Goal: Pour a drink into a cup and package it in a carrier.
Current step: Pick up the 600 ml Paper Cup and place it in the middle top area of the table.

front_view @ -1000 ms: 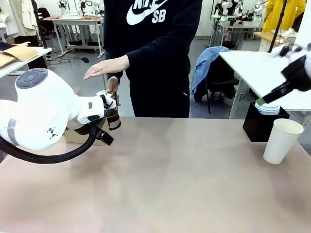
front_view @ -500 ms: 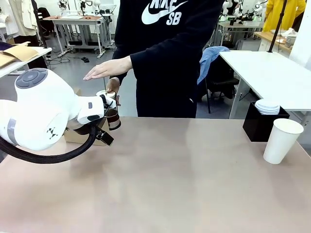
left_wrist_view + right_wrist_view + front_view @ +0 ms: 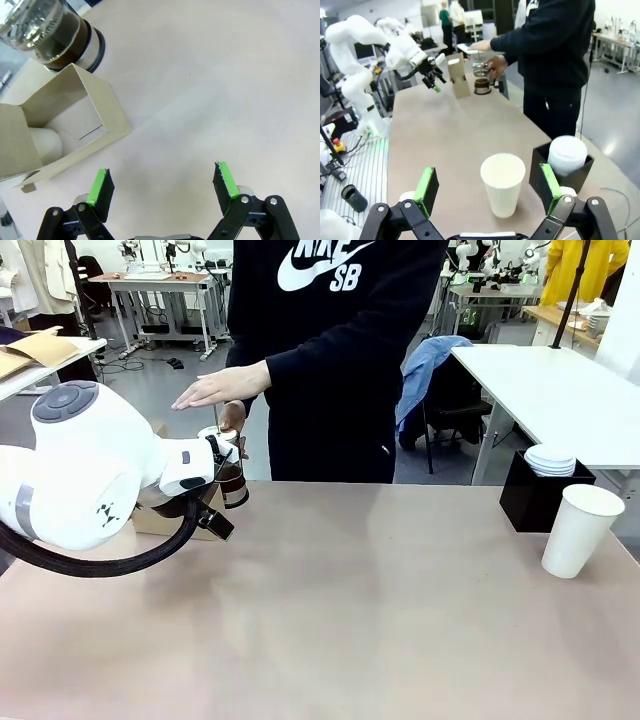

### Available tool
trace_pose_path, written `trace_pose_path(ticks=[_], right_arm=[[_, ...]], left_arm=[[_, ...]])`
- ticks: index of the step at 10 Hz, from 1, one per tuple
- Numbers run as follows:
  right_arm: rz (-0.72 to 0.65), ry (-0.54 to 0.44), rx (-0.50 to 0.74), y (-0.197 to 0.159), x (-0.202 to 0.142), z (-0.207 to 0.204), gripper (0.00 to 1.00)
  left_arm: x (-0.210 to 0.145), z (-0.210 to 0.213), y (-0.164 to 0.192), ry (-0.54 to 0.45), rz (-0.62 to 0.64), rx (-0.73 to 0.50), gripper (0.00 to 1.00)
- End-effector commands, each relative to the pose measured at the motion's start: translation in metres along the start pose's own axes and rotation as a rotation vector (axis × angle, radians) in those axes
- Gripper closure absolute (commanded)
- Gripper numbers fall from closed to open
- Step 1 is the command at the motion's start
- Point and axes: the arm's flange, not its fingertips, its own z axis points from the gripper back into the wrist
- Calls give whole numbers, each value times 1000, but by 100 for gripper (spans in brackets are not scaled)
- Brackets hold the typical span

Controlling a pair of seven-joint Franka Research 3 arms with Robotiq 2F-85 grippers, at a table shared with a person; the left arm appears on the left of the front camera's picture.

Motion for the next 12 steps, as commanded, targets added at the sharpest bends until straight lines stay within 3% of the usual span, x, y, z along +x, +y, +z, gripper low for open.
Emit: trace_pose_path(ticks=[1,4,5,11,12], right_arm=[[-20,0,37,-60,-51,-1,0],[-12,20,28,-72,-110,-24,0],[-47,25,38,-22,-76,-38,0],[-19,19,44,-25,-74,-33,0],[-22,-49,25,-17,-94,-52,0]], left_arm=[[0,0,0,-1,0,-1,0],[0,0,0,-1,0,-1,0],[0,0,0,-1,0,-1,0],[0,0,0,-1,0,-1,0],[0,0,0,-1,0,-1,0]])
